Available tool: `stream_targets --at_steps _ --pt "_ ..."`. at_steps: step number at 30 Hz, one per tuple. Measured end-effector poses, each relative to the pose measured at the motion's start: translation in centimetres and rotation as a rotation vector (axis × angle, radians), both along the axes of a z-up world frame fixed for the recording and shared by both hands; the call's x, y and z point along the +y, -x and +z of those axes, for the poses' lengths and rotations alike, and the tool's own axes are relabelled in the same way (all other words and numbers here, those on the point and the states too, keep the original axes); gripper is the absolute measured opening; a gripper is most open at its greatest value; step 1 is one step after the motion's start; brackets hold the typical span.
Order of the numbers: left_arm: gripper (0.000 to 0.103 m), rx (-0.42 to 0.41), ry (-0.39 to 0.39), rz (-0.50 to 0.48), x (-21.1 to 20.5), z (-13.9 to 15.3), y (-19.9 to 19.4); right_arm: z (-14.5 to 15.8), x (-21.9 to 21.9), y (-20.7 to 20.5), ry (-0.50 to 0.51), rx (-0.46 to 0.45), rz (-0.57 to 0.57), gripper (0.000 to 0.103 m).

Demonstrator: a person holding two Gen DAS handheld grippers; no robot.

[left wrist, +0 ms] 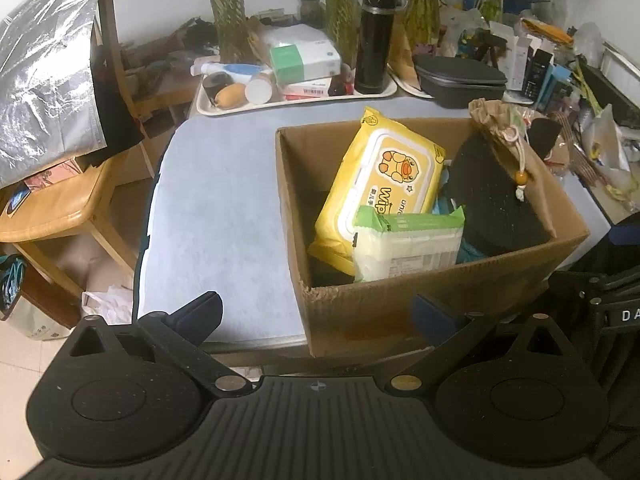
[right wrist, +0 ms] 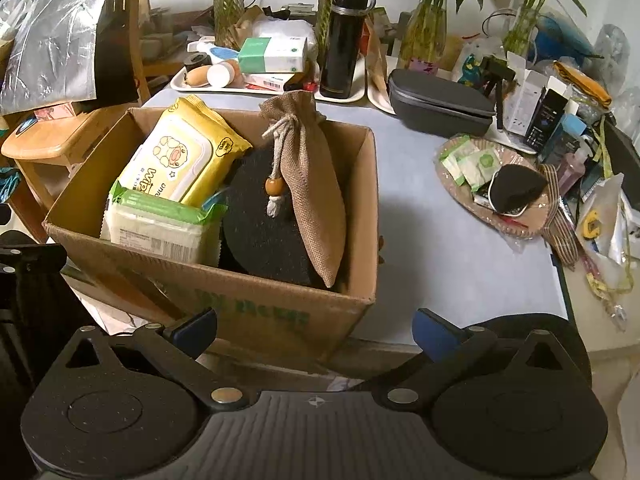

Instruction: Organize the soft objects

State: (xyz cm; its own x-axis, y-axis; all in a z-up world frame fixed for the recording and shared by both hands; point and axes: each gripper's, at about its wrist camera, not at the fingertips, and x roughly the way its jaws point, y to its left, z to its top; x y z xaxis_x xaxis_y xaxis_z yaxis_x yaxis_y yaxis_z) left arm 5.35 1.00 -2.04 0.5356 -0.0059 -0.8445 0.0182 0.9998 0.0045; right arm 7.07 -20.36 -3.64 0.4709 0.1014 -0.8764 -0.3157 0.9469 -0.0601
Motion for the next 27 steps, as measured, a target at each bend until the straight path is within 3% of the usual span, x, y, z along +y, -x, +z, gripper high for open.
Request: stream_targets --at_steps 27 --pt "0.103 0.016 0.003 -0.006 -0.42 -0.05 -0.28 0.32 -0.08 -0.24 0.004 -0.005 0.004 0.103"
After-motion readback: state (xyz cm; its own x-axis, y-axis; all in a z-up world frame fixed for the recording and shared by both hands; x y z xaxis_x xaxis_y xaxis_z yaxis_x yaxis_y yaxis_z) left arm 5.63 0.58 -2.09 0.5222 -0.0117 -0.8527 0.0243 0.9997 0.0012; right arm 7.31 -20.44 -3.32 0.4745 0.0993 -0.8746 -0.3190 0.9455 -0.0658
